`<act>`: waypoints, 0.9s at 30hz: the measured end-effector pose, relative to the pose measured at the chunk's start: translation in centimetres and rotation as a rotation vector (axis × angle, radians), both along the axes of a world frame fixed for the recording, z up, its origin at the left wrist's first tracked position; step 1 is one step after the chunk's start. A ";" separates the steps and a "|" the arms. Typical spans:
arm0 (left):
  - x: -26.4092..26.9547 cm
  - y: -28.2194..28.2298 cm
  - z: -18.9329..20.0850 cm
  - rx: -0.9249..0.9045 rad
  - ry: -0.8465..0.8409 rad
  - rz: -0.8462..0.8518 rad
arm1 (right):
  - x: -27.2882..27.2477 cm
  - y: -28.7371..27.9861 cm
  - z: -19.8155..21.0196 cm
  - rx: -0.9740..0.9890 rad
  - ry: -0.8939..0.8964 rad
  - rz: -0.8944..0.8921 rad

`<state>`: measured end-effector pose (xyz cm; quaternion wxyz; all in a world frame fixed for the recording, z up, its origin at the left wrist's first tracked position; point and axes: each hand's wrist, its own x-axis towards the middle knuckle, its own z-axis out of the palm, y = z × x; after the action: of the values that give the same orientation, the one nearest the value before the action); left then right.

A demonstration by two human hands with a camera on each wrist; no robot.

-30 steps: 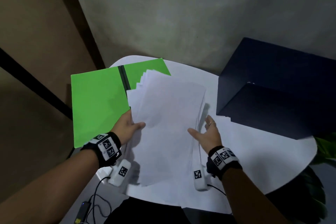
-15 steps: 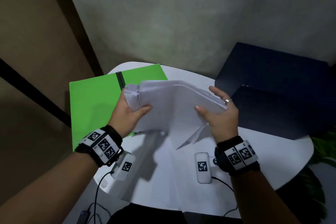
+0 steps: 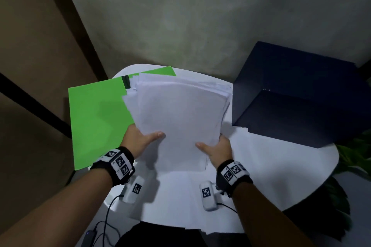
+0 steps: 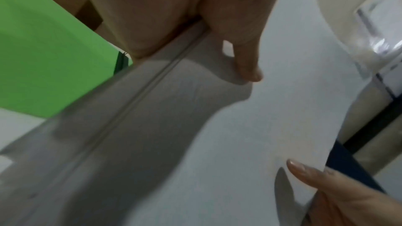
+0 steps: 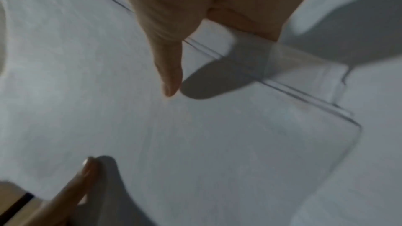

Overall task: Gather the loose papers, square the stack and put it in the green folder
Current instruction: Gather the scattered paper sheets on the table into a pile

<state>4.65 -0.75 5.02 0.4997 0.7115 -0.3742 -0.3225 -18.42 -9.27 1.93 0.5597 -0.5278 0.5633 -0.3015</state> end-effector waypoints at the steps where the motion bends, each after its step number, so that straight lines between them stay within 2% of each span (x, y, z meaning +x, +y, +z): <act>1: -0.3 0.1 -0.6 0.020 -0.027 -0.004 | 0.1 0.3 -1.1 0.006 0.047 -0.006; 5: 0.7 -0.3 -0.8 0.001 -0.034 -0.031 | -0.7 -0.4 -2.9 -0.010 0.086 -0.014; 6: 1.3 -0.4 -0.4 -0.007 -0.030 -0.029 | -1.7 -0.9 -3.2 -0.015 0.206 -0.018; 9: 3.3 -0.3 1.2 -0.059 -0.035 -0.006 | -6.3 -1.8 -5.1 0.047 0.827 0.024; 10: 3.8 -0.2 1.8 -0.059 -0.037 0.005 | -7.5 -1.5 -5.6 0.089 0.973 0.076; 12: 4.8 0.0 2.2 -0.045 -0.031 0.036 | -8.5 -1.0 -7.1 0.112 1.130 0.183; 13: 4.9 0.1 2.5 -0.049 -0.023 0.041 | -8.6 -0.9 -7.7 0.096 1.152 0.210; 15: 4.9 0.4 2.8 -0.044 -0.014 0.054 | -8.4 -1.1 -8.5 0.072 1.087 0.213; 18: 5.2 0.7 1.9 -0.056 0.083 0.073 | -8.3 -1.7 -8.9 0.130 0.876 0.127; 22: 4.7 0.9 1.3 0.051 0.138 0.080 | -8.3 -1.6 -8.1 0.173 0.751 0.066; 24: 4.7 1.0 -0.3 0.162 0.125 0.095 | -8.6 -1.8 -6.2 0.128 0.701 0.012; 27: 4.7 1.6 -3.4 0.436 0.120 0.080 | -9.2 -2.5 -1.2 -0.044 0.615 -0.086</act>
<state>9.31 0.86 1.61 0.3682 0.7964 -0.2366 -0.4174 -27.65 -11.79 0.77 0.3382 -0.5817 0.7215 -0.1633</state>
